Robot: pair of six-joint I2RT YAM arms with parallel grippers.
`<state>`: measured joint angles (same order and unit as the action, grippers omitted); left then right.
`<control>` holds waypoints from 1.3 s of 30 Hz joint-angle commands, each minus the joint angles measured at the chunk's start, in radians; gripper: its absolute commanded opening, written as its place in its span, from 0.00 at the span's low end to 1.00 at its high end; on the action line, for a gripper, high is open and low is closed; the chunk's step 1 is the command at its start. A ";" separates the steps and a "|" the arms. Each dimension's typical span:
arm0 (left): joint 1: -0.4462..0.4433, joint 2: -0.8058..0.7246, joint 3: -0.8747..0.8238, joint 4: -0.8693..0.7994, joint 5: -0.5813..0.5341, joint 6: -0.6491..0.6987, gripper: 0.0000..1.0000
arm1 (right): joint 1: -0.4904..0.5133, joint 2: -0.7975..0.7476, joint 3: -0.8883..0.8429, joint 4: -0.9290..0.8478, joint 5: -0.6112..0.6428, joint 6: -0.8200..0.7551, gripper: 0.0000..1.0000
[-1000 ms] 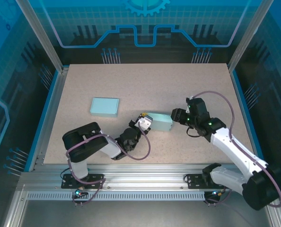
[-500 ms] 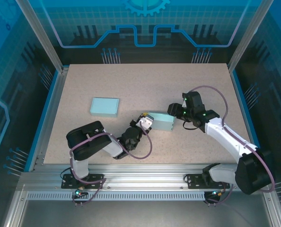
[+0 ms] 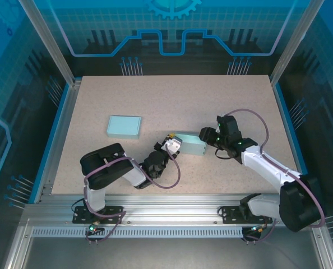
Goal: Fold the paper box
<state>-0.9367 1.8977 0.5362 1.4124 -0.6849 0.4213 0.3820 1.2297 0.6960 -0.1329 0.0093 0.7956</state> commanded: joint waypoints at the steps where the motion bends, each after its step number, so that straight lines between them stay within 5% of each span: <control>1: 0.007 0.026 -0.013 -0.013 -0.008 -0.028 0.13 | 0.021 0.005 -0.051 0.004 0.055 0.015 0.47; 8: -0.002 0.003 -0.061 -0.013 -0.006 -0.100 0.31 | 0.052 0.010 -0.125 0.086 0.118 0.045 0.43; 13: -0.024 0.003 -0.070 -0.014 -0.013 -0.116 0.62 | 0.067 0.028 -0.183 0.173 0.154 0.057 0.43; 16: -0.038 -0.001 -0.086 -0.013 -0.010 -0.127 0.71 | 0.070 0.054 -0.201 0.218 0.164 0.057 0.42; 25: -0.040 -0.180 -0.215 -0.067 0.076 -0.374 0.97 | 0.098 0.093 -0.258 0.343 0.217 0.040 0.42; 30: -0.017 -0.428 -0.144 -0.439 0.112 -0.576 0.99 | 0.118 0.093 -0.285 0.386 0.241 0.009 0.42; 39: 0.255 -0.624 0.179 -1.173 0.460 -0.943 0.99 | 0.134 0.108 -0.296 0.393 0.254 -0.012 0.43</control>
<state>-0.7296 1.2800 0.6346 0.5537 -0.3794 -0.3588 0.4957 1.2926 0.4511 0.4141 0.2413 0.8246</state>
